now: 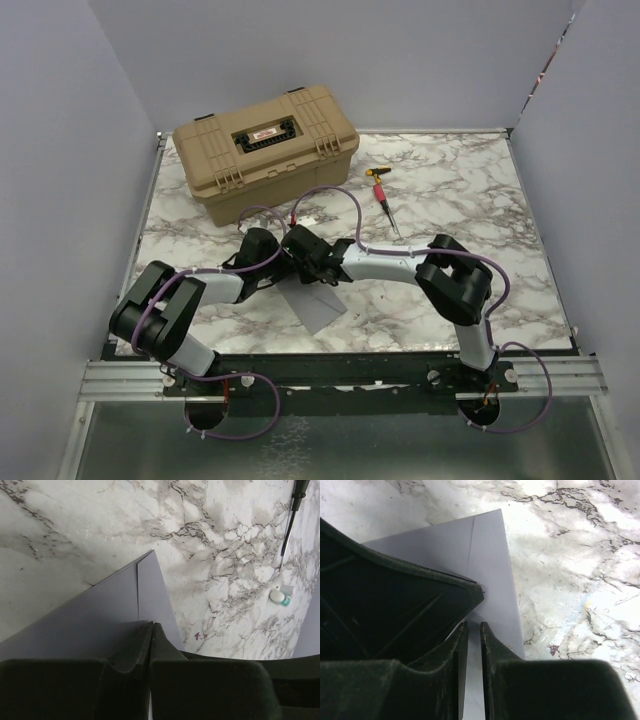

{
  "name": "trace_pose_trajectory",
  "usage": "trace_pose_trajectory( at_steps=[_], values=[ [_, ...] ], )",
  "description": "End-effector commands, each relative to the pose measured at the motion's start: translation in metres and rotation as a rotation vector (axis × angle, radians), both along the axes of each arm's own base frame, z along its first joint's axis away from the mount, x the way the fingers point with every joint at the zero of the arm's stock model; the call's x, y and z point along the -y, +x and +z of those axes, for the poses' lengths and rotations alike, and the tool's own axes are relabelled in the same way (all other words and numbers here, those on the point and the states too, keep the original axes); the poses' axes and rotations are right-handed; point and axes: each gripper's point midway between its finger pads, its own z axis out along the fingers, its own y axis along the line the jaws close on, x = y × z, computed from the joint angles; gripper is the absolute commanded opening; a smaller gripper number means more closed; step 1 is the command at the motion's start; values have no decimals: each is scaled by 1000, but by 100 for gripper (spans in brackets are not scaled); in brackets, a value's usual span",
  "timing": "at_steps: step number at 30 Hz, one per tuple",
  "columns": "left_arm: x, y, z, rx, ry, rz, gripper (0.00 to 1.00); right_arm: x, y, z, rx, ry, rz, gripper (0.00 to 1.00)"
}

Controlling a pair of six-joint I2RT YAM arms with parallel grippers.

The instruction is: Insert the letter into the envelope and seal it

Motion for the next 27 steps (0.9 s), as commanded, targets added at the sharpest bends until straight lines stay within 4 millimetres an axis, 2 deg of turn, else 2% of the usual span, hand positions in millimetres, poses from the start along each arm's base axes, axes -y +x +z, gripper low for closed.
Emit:
trace_pose_trajectory(
  at_steps=[1,10,14,19,27],
  values=[
    [-34,-59,-58,-265,120,12,0,19,-21,-38,-49,-135,12,21],
    [-38,-57,-58,-277,109,27,0,30,-45,-41,-117,-172,73,30],
    [-39,-56,-58,-277,112,27,0,36,-51,-44,-139,-196,65,26],
    [-41,-56,-61,-278,126,25,0,40,-60,-44,-159,-215,85,15],
    [-43,-57,-65,-289,138,26,0,44,-73,-49,-189,-234,128,21]
  ],
)
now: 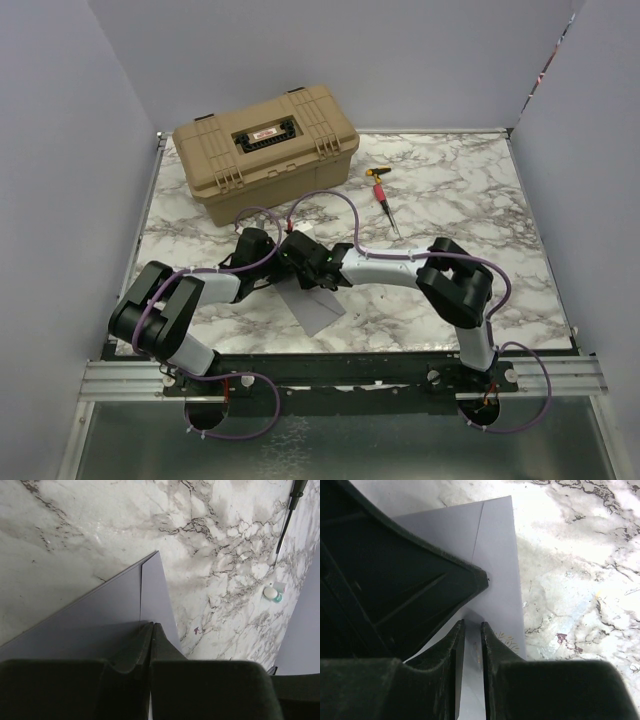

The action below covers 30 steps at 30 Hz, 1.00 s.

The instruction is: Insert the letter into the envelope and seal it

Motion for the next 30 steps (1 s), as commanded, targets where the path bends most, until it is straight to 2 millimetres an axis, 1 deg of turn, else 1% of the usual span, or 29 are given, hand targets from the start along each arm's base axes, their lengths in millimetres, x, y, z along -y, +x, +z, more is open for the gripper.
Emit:
trace_pose_trajectory(
  at_steps=[1,5,10,17,21,26,30],
  values=[
    [-38,-54,-64,-245,195,2,0,46,-59,-47,-199,-206,78,21],
    [-38,-52,-64,-239,195,1,0,51,-67,-45,-215,-216,85,22],
    [-37,-48,-61,-226,192,4,0,57,-79,-50,-238,-224,92,22],
    [-38,-48,-62,-227,197,1,0,65,-80,-52,-231,-253,64,19],
    [-38,-47,-62,-224,202,-1,0,70,-78,-55,-225,-274,31,14],
    [-38,-47,-63,-223,208,-12,0,78,-83,-57,-243,-287,5,13],
    [-38,-46,-64,-224,214,-17,0,84,-88,-55,-257,-277,-11,13]
  ],
)
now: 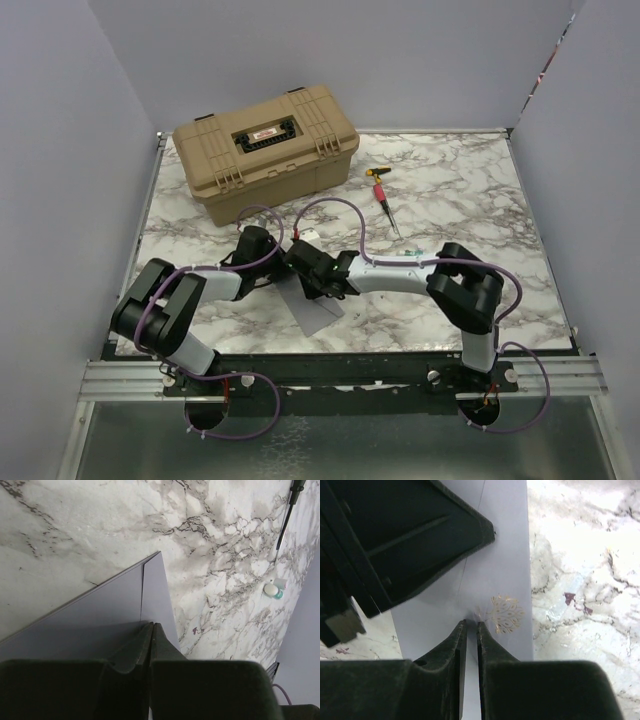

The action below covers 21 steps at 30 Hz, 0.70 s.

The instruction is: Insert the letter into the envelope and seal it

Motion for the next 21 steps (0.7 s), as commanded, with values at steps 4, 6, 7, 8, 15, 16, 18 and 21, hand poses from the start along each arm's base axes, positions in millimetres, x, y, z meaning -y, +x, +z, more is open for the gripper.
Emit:
trace_pose_trajectory(
  at_steps=[4,6,7,8,15,16,18,21],
  values=[
    [-39,-47,-64,-219,218,-2,0,79,-65,-50,-221,-264,-7,12],
    [-39,-46,-64,-218,220,-4,0,83,-67,-49,-224,-270,-11,11],
    [-39,-46,-64,-218,219,-5,0,86,-68,-49,-228,-277,-10,11],
    [-39,-46,-64,-216,219,-6,0,89,-70,-49,-233,-290,-7,10],
    [-34,-38,-50,-161,187,-11,0,97,-70,-28,-217,-291,-34,10],
    [-31,-36,-45,-144,174,-18,0,91,-67,-19,-203,-265,-35,10],
    [-24,-31,-33,-103,142,-44,0,75,-58,0,-166,-189,-35,10],
    [-10,-24,-9,-40,85,-94,0,47,-41,36,-87,-52,-38,12]
  ],
)
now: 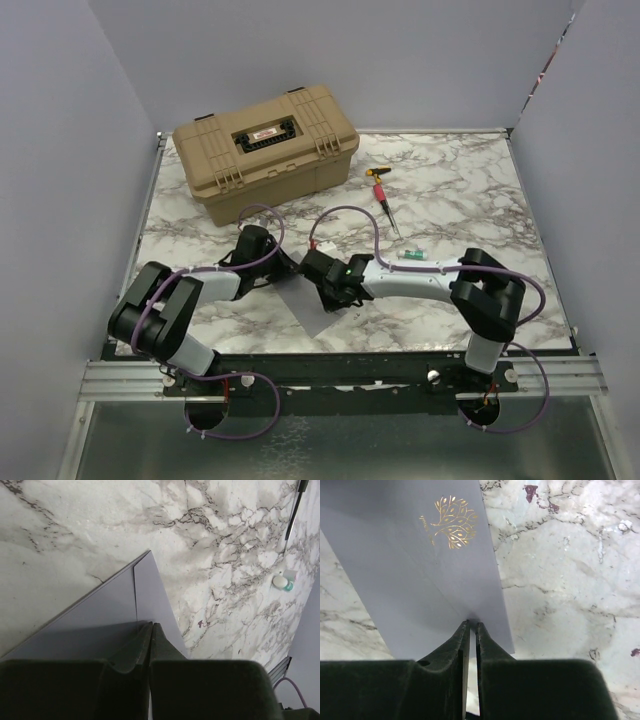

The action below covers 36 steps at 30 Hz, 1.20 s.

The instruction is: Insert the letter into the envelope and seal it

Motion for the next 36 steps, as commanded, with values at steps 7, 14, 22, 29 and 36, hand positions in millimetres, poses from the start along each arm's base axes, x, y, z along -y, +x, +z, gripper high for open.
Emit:
trace_pose_trajectory(
  at_steps=[7,14,22,29,36],
  values=[
    [9,-1,41,66,-55,-67,0,-40,41,64,144,194,-84,16],
    [-4,9,26,44,6,25,0,-60,69,53,204,188,-104,15],
    [-23,12,-4,-1,103,107,0,-76,90,34,235,164,-97,12],
    [-22,2,-26,-60,103,93,0,-81,96,18,240,136,-95,12],
    [-27,-8,-33,-89,116,107,0,-62,91,-1,203,45,-136,12]
  ],
)
